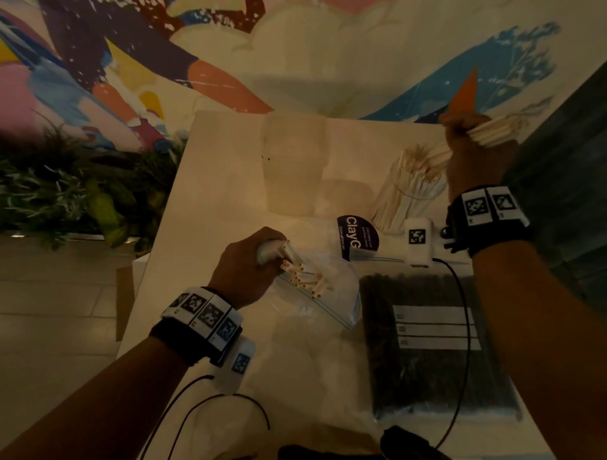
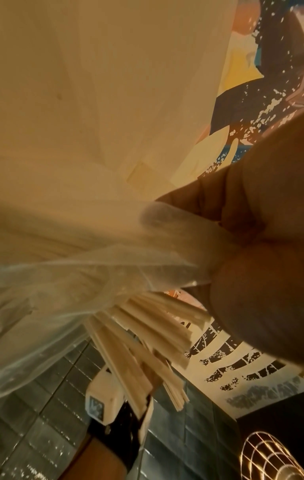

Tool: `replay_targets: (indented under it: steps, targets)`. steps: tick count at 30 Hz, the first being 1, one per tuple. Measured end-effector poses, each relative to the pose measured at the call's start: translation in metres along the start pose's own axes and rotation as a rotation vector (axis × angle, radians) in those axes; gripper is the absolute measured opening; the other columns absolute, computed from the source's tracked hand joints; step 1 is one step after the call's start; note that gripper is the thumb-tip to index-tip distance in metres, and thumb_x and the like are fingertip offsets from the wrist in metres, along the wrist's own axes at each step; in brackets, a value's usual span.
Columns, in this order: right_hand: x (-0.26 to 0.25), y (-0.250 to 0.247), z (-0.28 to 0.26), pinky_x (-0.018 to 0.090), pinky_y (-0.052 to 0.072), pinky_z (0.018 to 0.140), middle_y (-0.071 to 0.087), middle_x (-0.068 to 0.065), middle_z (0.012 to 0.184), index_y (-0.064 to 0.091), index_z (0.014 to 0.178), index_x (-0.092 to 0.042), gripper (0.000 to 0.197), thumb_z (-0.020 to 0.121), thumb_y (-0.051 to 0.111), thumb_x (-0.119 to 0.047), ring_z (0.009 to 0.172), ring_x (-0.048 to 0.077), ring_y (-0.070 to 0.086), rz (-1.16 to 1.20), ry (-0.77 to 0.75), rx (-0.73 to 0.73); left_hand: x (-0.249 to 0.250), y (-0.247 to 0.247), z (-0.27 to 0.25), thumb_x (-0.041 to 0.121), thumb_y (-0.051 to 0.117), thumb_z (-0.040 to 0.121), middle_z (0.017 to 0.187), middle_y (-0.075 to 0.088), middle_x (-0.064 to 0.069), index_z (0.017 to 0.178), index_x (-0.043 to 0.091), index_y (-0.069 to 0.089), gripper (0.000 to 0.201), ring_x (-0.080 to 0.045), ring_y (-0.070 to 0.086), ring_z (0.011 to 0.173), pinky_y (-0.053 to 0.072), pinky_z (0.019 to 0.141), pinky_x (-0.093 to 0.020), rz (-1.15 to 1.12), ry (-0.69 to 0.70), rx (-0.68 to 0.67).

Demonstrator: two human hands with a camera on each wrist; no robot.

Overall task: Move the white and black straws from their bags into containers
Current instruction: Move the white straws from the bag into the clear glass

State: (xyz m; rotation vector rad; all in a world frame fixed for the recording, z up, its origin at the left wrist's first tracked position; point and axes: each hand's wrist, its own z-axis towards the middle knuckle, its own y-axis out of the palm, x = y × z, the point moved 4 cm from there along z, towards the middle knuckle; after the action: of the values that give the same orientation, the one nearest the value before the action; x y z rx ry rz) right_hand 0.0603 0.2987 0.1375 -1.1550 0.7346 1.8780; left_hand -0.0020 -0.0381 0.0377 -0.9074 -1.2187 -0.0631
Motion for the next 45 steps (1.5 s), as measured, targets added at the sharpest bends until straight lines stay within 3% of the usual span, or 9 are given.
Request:
replay_targets:
  steps: [10, 15, 22, 25, 29, 34, 37, 41, 45]
  targets:
    - [0.024, 0.009, 0.008, 0.024, 0.051, 0.082, 0.065, -0.006, 0.081, 0.067, 0.07, -0.026, 0.012, 0.072, 0.066, -0.014, 0.085, 0.015, 0.063, -0.315, 0.057, -0.19, 0.0, 0.001, 0.002, 0.034, 0.06, 0.07, 0.089, 0.065, 0.001, 0.094, 0.035, 0.056, 0.025, -0.028, 0.063, 0.087, 0.051, 0.072, -0.037, 0.022, -0.014, -0.003]
    - [0.003, 0.0, 0.012, 0.005, 0.032, 0.056, 0.058, 0.001, 0.084, 0.064, 0.096, -0.013, 0.027, 0.089, 0.056, -0.037, 0.068, 0.007, 0.049, -0.609, -0.085, 0.024, -0.005, 0.0, 0.0, 0.033, 0.061, 0.071, 0.087, 0.066, 0.0, 0.095, 0.032, 0.058, 0.024, -0.025, 0.062, 0.081, 0.046, 0.066, -0.029, 0.036, -0.007, 0.005]
    - [0.047, -0.005, 0.019, 0.054, 0.027, 0.11, 0.038, 0.017, 0.146, 0.038, 0.14, -0.011, 0.095, 0.078, 0.028, -0.082, 0.133, 0.037, 0.036, -1.0, 0.402, -0.173, -0.005, 0.001, 0.002, 0.035, 0.063, 0.069, 0.082, 0.067, 0.002, 0.09, 0.038, 0.057, 0.022, -0.022, 0.062, 0.076, 0.049, 0.064, -0.034, 0.044, -0.019, 0.01]
    - [0.033, 0.0, 0.019, 0.05, 0.02, 0.115, 0.014, 0.013, 0.157, 0.007, 0.151, -0.013, 0.101, 0.08, 0.047, -0.073, 0.142, 0.035, 0.019, -0.908, 0.159, -0.083, -0.004, 0.001, 0.001, 0.034, 0.063, 0.07, 0.083, 0.067, 0.003, 0.09, 0.037, 0.057, 0.021, -0.022, 0.062, 0.076, 0.05, 0.065, -0.035, 0.043, -0.017, 0.013]
    - [-0.008, 0.0, 0.014, 0.013, 0.012, 0.113, 0.014, 0.025, 0.154, 0.013, 0.147, 0.003, 0.081, 0.093, 0.052, -0.043, 0.142, 0.03, 0.02, -0.683, -0.293, 0.128, -0.004, 0.001, 0.001, 0.036, 0.062, 0.07, 0.084, 0.066, 0.002, 0.091, 0.036, 0.057, 0.021, -0.022, 0.061, 0.076, 0.049, 0.064, -0.033, 0.041, -0.022, 0.006]
    - [0.046, 0.01, 0.023, 0.061, 0.019, 0.111, 0.012, 0.018, 0.156, 0.02, 0.147, -0.021, 0.059, 0.097, 0.019, -0.053, 0.142, 0.038, 0.016, -1.258, 0.025, -0.356, -0.001, 0.001, 0.002, 0.035, 0.064, 0.068, 0.086, 0.066, 0.002, 0.091, 0.035, 0.056, 0.024, -0.022, 0.062, 0.079, 0.046, 0.064, -0.027, 0.039, -0.014, 0.001]
    - [0.067, 0.004, 0.014, 0.06, 0.01, 0.114, 0.005, 0.014, 0.158, 0.016, 0.149, -0.022, 0.061, 0.097, 0.019, -0.054, 0.144, 0.038, 0.006, -1.339, 0.26, -0.453, -0.003, 0.002, 0.002, 0.036, 0.063, 0.069, 0.086, 0.067, 0.001, 0.092, 0.035, 0.056, 0.023, -0.023, 0.063, 0.08, 0.05, 0.065, -0.032, 0.052, -0.016, 0.002]
    - [0.053, 0.01, 0.013, 0.057, 0.01, 0.114, 0.005, 0.017, 0.158, 0.013, 0.15, -0.016, 0.066, 0.097, 0.023, -0.054, 0.144, 0.037, 0.006, -1.238, 0.052, -0.287, -0.007, 0.002, 0.001, 0.036, 0.063, 0.071, 0.087, 0.067, 0.002, 0.093, 0.036, 0.057, 0.023, -0.023, 0.064, 0.082, 0.052, 0.067, -0.039, 0.058, -0.032, -0.004]
    - [0.066, 0.019, 0.004, 0.062, 0.019, 0.109, 0.022, 0.015, 0.153, 0.032, 0.14, -0.019, 0.061, 0.093, 0.029, -0.058, 0.141, 0.04, 0.016, -1.408, 0.077, -0.549, -0.006, 0.003, 0.004, 0.038, 0.063, 0.07, 0.088, 0.066, 0.001, 0.095, 0.036, 0.055, 0.026, -0.025, 0.063, 0.081, 0.052, 0.066, -0.037, 0.082, -0.048, -0.02]
